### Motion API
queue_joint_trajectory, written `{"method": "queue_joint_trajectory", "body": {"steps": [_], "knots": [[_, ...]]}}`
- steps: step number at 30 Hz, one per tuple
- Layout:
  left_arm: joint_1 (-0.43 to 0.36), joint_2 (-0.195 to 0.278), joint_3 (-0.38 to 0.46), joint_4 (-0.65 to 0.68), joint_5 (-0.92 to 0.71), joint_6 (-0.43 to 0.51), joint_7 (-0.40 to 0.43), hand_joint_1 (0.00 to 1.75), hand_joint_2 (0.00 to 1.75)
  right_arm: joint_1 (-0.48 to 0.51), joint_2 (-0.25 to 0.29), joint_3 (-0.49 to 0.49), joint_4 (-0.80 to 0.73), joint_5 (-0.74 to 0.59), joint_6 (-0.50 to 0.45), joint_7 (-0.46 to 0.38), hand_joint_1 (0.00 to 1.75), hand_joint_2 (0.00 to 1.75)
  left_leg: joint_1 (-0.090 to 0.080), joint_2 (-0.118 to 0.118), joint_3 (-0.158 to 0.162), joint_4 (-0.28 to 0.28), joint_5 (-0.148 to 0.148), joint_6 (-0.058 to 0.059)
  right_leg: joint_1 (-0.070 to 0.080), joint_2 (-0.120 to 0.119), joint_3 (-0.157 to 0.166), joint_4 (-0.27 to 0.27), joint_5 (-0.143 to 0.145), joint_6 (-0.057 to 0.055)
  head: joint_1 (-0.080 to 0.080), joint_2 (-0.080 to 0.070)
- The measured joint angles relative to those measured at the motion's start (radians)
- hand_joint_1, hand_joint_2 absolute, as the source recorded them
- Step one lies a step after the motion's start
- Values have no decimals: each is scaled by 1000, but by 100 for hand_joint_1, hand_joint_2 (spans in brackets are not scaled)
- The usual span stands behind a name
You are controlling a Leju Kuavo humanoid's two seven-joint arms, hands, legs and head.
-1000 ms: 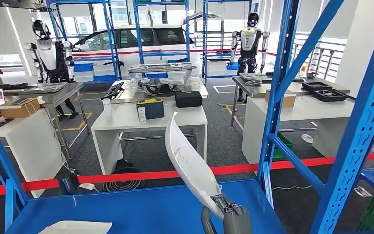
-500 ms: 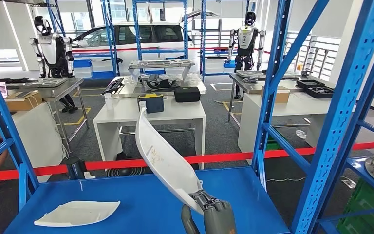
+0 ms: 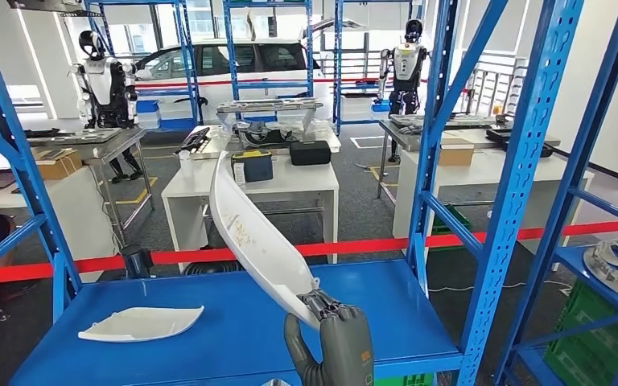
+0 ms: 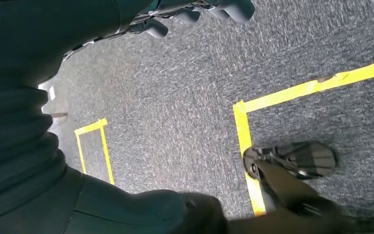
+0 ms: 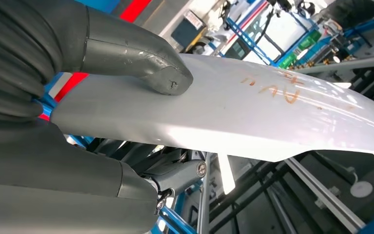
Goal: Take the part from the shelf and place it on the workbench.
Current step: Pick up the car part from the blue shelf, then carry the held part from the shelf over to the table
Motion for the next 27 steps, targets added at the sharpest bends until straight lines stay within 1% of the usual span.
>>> {"method": "queue_joint_trajectory", "body": {"steps": [1,2,3,4,5,6,7,8,9,10,11,12,13,14,15,16,17,18,19,20,21,22,23,24,25,26,27], "knots": [[0,0,0,-1,-5,-2,7,0,175,1,-2,-7,-1,3,-1,5,175,175,-5,-2,14,-30,-10,8,0,-1,-1,-3,11,7,0,0],[1,-1,0,-1,-10,-4,15,0,175,3,-6,-15,-1,5,-2,9,175,175,-9,-2,8,-37,-4,18,-2,-1,-2,-8,22,15,0,0],[2,-3,0,-1,-16,-5,24,0,175,7,-14,-23,-1,7,-4,10,175,175,-9,0,-1,-39,5,29,-4,-1,-4,-10,26,22,0,0],[3,-4,0,0,-21,-4,34,0,175,12,-22,-33,-1,6,-6,9,175,175,-9,3,-11,-40,16,40,-6,1,-11,-3,13,28,0,0],[3,-5,0,0,-24,-4,43,0,175,19,-32,-43,-1,4,-9,7,175,175,-8,7,-21,-41,29,51,-7,2,-23,22,-21,33,1,-1],[3,-5,0,0,-27,-4,50,0,175,24,-41,-52,-1,2,-12,4,175,175,-8,10,-35,-42,42,59,-8,4,-39,68,-73,37,1,-1],[3,-6,0,0,-30,-3,55,0,175,29,-48,-61,-1,-1,-15,0,175,175,-10,11,-50,-41,56,64,-8,4,-57,130,-128,39,2,-1],[3,-6,0,0,-31,-3,58,0,175,34,-55,-68,0,-4,-19,-5,175,175,-12,11,-67,-40,69,67,-7,5,-72,197,-170,40,2,-1],[3,-8,0,0,-32,-3,60,0,175,39,-60,-74,1,-7,-20,-8,175,175,-14,12,-86,-38,83,68,-7,5,-78,251,-189,40,3,-1],[3,-9,0,0,-32,-2,62,0,175,44,-64,-78,2,-9,-21,-11,175,175,-16,13,-105,-35,95,68,-5,5,-68,277,-182,38,3,-1],[3,-11,0,0,-32,-2,63,0,175,50,-68,-81,3,-10,-23,-12,175,175,-17,13,-123,-31,107,67,-3,5,-42,270,-159,36,3,-1],[2,-13,0,0,-33,-1,63,0,175,56,-70,-85,4,-11,-24,-12,175,175,-17,14,-141,-26,117,66,0,5,3,227,-133,32,3,-1],[1,-15,0,0,-33,-1,61,0,175,62,-71,-89,5,-12,-26,-12,175,175,-17,14,-155,-20,126,64,2,5,61,158,-123,27,3,-1],[-1,-17,0,-1,-36,-1,58,0,175,66,-73,-95,5,-12,-28,-11,175,175,-18,14,-166,-14,134,60,6,5,115,84,-128,22,3,0],[-4,-20,0,-2,-38,-2,55,0,175,72,-75,-102,5,-12,-31,-11,175,175,-18,13,-172,-11,142,55,9,5,153,26,-139,17,3,0],[-7,-22,0,-3,-42,-4,53,0,175,78,-79,-110,5,-13,-34,-11,175,175,-17,13,-175,-10,151,49,12,5,172,-9,-151,12,3,0],[-9,-24,0,-3,-45,-7,51,0,175,86,-84,-117,5,-14,-37,-11,175,175,-16,13,-176,-13,160,42,15,5,173,-22,-149,7,3,0],[-11,-25,0,-3,-48,-10,51,0,175,95,-89,-124,5,-15,-39,-10,175,175,-15,13,-178,-17,168,35,14,5,166,-23,-138,1,3,-1],[-12,-26,0,-3,-50,-13,51,0,175,102,-94,-130,5,-16,-42,-10,175,175,-13,12,-184,-14,161,29,12,4,158,-27,-125,-6,3,-1],[-12,-26,0,-2,-53,-16,53,0,175,109,-97,-136,5,-18,-46,-11,175,175,-13,10,-193,3,135,23,9,3,148,-31,-111,-12,3,-1],[-13,-26,0,-2,-54,-18,56,0,175,116,-99,-142,5,-19,-51,-11,175,175,-11,9,-205,40,90,18,6,2,135,-33,-95,-17,2,-1],[-13,-26,0,-2,-54,-20,60,0,175,125,-101,-148,5,-21,-55,-11,175,175,-9,8,-219,95,34,13,6,2,119,-34,-82,-19,1,-1],[-13,-26,0,-1,-54,-22,63,0,175,136,-103,-155,4,-22,-60,-12,175,175,-7,8,-231,159,-13,9,6,2,103,-33,-68,-19,1,-1],[-14,-26,0,-1,-53,-22,65,0,175,147,-105,-160,4,-22,-63,-12,175,175,-5,8,-236,218,-38,5,5,1,87,-32,-55,-17,0,-1],[-14,-26,0,-1,-51,-23,66,0,175,157,-107,-165,4,-22,-65,-12,175,175,-3,8,-231,256,-38,2,5,0,69,-31,-41,-16,0,-1],[-14,-26,0,-1,-49,-23,67,0,175,164,-109,-169,4,-22,-67,-12,175,175,-1,8,-214,265,-17,0,5,-1,51,-30,-28,-13,0,-1],[-15,-26,0,-1,-46,-21,69,0,175,170,-111,-173,4,-22,-68,-12,175,175,1,8,-179,241,11,-1,4,-1,34,-28,-14,-10,0,-1]]}}
